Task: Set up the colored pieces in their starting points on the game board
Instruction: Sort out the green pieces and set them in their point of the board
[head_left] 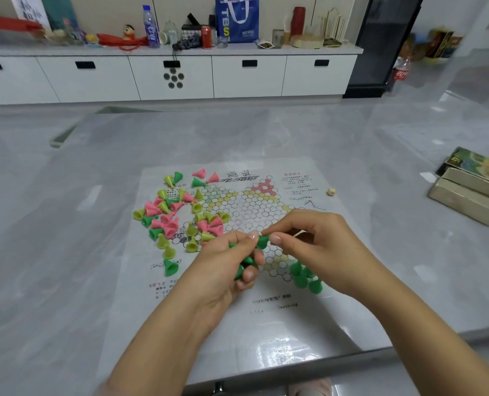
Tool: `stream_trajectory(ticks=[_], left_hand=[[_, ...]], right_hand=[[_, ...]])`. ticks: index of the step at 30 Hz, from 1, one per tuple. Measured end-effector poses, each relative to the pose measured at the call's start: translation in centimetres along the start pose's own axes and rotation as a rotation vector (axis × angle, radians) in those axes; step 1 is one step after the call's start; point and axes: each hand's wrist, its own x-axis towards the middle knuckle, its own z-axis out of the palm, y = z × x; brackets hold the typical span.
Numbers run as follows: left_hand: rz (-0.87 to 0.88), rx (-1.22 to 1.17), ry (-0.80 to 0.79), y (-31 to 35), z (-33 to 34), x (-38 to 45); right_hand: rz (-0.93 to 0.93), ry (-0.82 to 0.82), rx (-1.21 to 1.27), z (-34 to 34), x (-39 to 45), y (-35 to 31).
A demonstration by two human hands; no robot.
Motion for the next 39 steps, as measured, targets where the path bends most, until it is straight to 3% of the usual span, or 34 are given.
stream_trajectory(ticks=[4,8,16,33,39], left_hand=[[0.011,-0.014,0.061,0.2,-0.1,0.1],[0.029,-0.157,0.165,0.7,-0.8,0.3],[0.025,-0.295,0.175,1.0,-1.3,0.3],[0.036,-0.334,0.16,0.7,-1.6,0.5],[0.02,-0.337,0.106,0.7,-1.3,0.5]], right_hand=[[0.061,0.027,-0.038,-1.0,0.2,0.5],[0.066,-0.098,-0.304,-1.9,-0.3,1.3],[0.031,-0.203,-0.519,-1.1,-0.6,2.2],[0.015,-0.252,-0.505,-1.3,-1.0,2.6],[0.028,-0.037,-0.195,-1.4,-0.9,1.3]])
